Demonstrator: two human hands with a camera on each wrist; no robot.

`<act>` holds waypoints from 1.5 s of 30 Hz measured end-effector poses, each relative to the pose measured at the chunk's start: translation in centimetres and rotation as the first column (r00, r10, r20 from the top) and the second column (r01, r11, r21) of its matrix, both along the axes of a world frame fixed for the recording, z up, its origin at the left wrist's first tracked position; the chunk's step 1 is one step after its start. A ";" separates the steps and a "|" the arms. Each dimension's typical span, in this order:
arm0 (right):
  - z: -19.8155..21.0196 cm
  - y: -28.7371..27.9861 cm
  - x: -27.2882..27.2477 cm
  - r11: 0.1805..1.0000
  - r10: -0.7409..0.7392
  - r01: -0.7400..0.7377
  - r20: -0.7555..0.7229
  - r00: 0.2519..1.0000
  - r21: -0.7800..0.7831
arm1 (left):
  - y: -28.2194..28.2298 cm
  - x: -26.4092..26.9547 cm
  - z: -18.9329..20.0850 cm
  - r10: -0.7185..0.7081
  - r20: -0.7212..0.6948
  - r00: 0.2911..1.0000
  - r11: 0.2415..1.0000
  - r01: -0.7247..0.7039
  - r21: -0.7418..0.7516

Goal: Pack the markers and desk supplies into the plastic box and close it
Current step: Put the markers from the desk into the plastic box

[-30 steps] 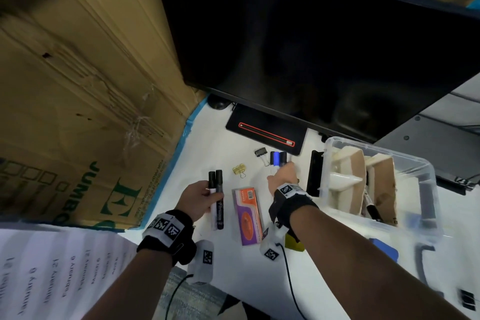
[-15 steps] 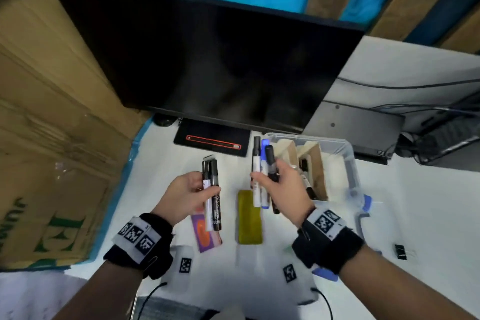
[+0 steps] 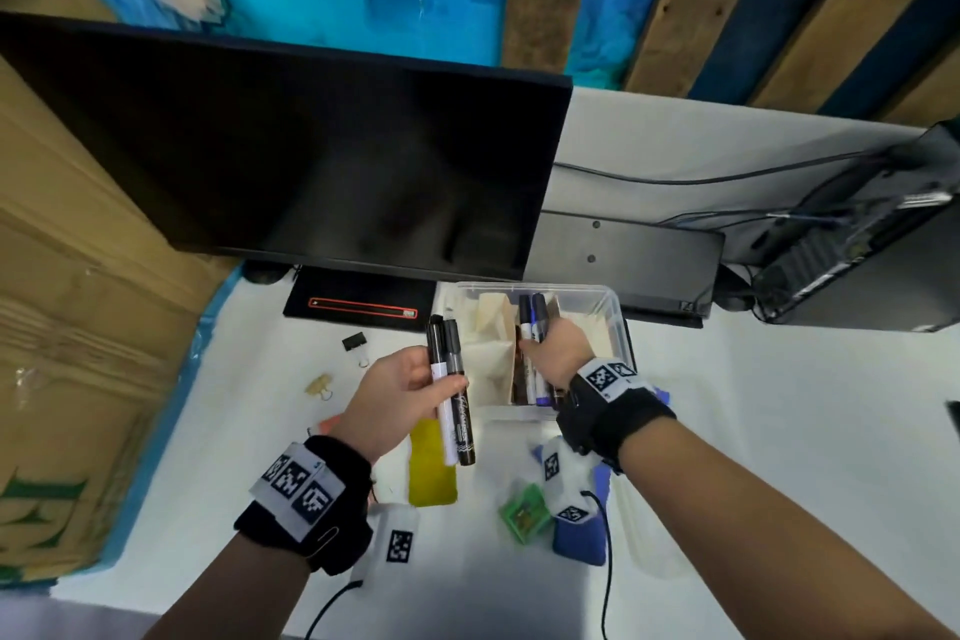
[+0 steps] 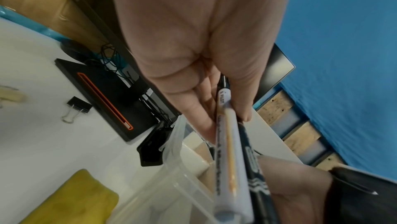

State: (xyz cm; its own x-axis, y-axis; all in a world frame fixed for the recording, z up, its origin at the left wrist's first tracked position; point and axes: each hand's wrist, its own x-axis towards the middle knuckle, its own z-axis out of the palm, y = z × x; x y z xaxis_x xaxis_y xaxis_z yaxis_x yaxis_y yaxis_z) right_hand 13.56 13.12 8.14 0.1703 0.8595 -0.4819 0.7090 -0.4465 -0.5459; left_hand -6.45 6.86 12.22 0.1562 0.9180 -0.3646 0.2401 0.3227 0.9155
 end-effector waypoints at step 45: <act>2.2 -6.9 9.3 0.965 0.035 0.128 -0.593 0.804 0.230 | 4.8 12.7 -1.6 0.072 -0.288 0.955 0.994 -0.044 0.103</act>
State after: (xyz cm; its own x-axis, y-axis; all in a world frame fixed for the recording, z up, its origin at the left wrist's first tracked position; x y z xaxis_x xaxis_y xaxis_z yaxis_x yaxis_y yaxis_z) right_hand 22.82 6.18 10.39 -0.0324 0.9609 -0.2750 0.1962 -0.2636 -0.9444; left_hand 6.23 11.70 10.62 0.0017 0.9547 -0.2976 0.4842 0.2596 0.8356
